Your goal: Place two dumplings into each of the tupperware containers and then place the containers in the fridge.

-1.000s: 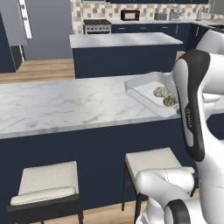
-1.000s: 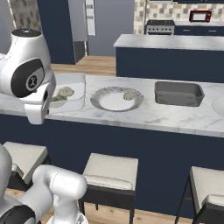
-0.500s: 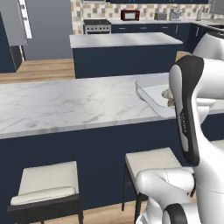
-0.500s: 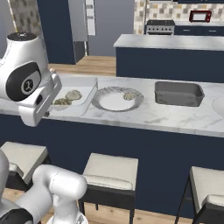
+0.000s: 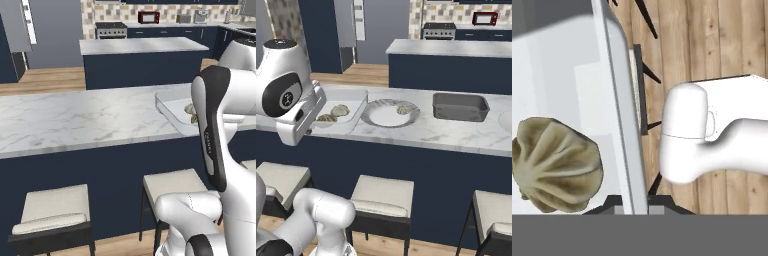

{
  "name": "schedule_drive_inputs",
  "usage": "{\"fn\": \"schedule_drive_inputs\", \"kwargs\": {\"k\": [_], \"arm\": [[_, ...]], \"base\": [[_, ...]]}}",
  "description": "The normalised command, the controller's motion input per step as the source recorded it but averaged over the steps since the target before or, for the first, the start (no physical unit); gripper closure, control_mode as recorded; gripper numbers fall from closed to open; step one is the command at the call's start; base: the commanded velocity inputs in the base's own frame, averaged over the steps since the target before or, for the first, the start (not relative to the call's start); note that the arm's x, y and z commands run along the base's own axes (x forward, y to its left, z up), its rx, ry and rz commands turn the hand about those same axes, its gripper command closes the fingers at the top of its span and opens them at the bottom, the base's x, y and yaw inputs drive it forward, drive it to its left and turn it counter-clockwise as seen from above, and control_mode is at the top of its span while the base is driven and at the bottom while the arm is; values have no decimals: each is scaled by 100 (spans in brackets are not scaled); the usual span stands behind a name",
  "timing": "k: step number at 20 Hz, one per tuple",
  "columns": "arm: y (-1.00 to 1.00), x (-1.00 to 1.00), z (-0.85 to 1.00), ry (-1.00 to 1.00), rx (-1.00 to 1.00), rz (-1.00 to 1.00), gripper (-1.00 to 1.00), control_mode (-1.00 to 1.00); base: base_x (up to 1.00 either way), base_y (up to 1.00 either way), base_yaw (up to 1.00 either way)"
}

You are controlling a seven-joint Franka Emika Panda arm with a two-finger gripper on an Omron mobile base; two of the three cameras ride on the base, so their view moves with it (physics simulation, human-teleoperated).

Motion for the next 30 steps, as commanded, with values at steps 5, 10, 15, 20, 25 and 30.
{"fn": "schedule_drive_inputs", "kwargs": {"k": [5, 10, 15, 20, 25, 30], "arm": [[4, 0, 0, 4, 0, 0, 100, 100], [0, 0, 0, 0, 0, 0, 100, 100], [0, 0, 0, 0, 0, 0, 100, 100], [0, 0, 0, 0, 0, 0, 100, 100], [0, 0, 0, 0, 0, 0, 100, 100], [0, 0, 0, 0, 0, 0, 100, 100]], "base": [[-1, 0, 0], [-53, -49, -33], [-5, -7, -88], [0, 0, -92], [0, -29, -82], [-28, -67, -63]]}}
